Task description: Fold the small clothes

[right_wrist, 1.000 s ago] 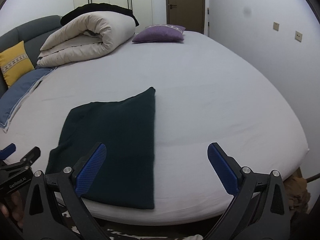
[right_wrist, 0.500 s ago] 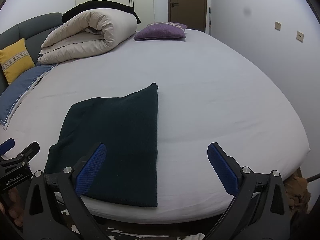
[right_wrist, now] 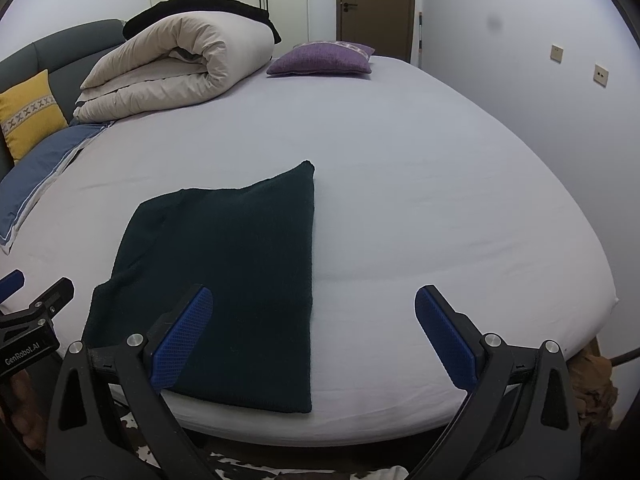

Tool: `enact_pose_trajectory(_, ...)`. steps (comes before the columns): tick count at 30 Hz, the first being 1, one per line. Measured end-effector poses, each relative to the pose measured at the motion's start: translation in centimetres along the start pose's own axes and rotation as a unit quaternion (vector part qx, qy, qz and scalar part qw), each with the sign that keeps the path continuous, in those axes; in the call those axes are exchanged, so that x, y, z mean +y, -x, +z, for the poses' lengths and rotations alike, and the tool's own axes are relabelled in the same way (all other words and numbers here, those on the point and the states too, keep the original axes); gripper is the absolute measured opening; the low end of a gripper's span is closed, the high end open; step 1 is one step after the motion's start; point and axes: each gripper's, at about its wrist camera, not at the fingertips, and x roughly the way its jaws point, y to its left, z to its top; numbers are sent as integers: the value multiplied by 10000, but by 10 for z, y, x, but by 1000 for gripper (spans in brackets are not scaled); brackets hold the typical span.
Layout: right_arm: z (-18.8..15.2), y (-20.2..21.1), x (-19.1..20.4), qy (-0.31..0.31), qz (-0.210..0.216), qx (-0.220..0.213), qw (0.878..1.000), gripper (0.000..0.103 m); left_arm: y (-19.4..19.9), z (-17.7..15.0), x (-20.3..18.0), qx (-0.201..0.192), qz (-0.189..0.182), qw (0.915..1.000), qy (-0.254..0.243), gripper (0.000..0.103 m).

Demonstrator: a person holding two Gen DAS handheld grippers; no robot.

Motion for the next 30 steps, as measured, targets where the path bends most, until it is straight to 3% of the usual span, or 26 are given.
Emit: enact_pose_trajectory(30,-5,-7,4,4,-53,100,9999,103,-2,-5,-2,45,-1,10000,-6,103)
